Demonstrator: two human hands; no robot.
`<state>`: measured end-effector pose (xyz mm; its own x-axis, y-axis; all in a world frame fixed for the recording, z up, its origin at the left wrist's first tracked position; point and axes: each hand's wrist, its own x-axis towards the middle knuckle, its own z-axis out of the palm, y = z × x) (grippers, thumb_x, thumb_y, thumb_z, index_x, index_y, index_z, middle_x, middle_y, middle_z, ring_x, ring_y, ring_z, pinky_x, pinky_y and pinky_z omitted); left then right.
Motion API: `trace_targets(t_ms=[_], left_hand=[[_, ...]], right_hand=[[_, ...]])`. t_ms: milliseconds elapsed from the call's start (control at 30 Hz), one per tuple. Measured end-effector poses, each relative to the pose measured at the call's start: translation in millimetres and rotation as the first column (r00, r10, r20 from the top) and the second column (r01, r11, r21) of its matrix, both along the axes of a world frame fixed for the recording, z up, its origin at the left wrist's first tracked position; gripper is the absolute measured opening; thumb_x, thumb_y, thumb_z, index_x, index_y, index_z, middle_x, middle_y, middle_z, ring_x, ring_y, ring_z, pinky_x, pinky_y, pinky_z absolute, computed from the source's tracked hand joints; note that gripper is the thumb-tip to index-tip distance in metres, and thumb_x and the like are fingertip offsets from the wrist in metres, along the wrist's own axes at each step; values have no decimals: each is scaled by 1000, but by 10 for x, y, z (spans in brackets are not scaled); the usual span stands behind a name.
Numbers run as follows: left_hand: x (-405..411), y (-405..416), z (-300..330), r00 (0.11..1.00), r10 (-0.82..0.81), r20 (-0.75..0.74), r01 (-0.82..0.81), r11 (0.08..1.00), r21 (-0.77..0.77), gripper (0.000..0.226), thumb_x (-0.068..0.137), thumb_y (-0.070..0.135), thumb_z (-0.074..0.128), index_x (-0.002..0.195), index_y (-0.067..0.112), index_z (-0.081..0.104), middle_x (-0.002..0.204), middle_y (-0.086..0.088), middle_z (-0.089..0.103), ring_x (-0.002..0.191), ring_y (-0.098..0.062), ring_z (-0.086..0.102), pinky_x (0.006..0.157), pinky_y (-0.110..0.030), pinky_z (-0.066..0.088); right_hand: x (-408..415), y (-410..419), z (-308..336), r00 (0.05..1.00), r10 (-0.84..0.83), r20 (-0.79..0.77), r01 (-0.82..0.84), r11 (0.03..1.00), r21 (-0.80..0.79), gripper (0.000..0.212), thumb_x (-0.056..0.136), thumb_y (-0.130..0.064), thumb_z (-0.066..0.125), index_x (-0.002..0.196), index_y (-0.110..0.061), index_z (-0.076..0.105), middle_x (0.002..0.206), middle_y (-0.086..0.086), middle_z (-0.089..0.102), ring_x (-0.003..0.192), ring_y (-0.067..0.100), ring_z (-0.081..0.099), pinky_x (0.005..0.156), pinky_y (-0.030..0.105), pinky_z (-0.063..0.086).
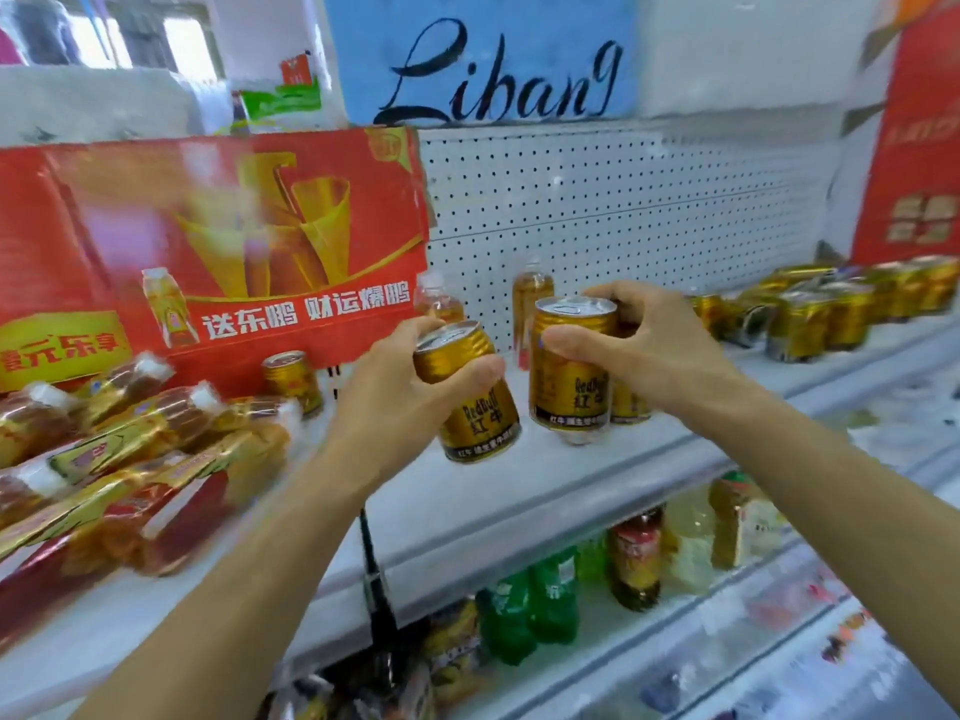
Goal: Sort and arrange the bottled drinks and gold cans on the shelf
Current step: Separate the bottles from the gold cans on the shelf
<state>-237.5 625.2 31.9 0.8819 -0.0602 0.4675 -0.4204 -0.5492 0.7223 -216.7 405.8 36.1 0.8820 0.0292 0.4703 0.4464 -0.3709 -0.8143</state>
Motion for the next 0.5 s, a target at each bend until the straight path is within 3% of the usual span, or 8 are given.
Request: trace_targets(t_ms=[100, 200, 367, 500], left_hand=[[101, -668, -17, 1000, -31, 0, 31, 999, -11, 74, 59, 67, 62, 122, 30, 55, 100, 19, 63, 86, 3, 61, 67, -16, 45], [258, -1321, -16, 998, -61, -14, 61, 998, -1, 79, 57, 71, 62, 125, 30, 55, 99, 16, 66, 83, 3, 63, 64, -16, 45], [587, -2256, -14, 996, -78, -32, 79, 997, 11, 48, 72, 58, 69, 113, 38, 53, 92, 22, 63, 82, 6, 62, 64, -17, 48], [873, -2746, 33, 995, -90, -47, 94, 993, 70, 72, 63, 71, 63, 123, 31, 55, 100, 17, 65, 87, 2, 63, 68, -19, 50]], right_hand=[[2, -700, 8, 1000, -26, 12, 27, 999, -38, 46, 67, -46, 80, 104, -26, 63, 91, -12, 70, 77, -7, 65, 60, 7, 47], [48, -1419, 6, 999, -54, 2, 54, 996, -72, 49, 65, -50, 80, 105, -26, 65, 91, -12, 72, 80, -4, 67, 68, 13, 51], [189, -2407, 32, 997, -83, 1, 83, 990, -111, 62, 55, -62, 74, 104, -26, 65, 93, -11, 72, 84, -1, 67, 75, 20, 53], [365, -2947, 33, 994, -111, 4, 111, 988, -103, 60, 54, -61, 73, 102, -27, 64, 92, -12, 71, 81, -3, 66, 70, 15, 51]])
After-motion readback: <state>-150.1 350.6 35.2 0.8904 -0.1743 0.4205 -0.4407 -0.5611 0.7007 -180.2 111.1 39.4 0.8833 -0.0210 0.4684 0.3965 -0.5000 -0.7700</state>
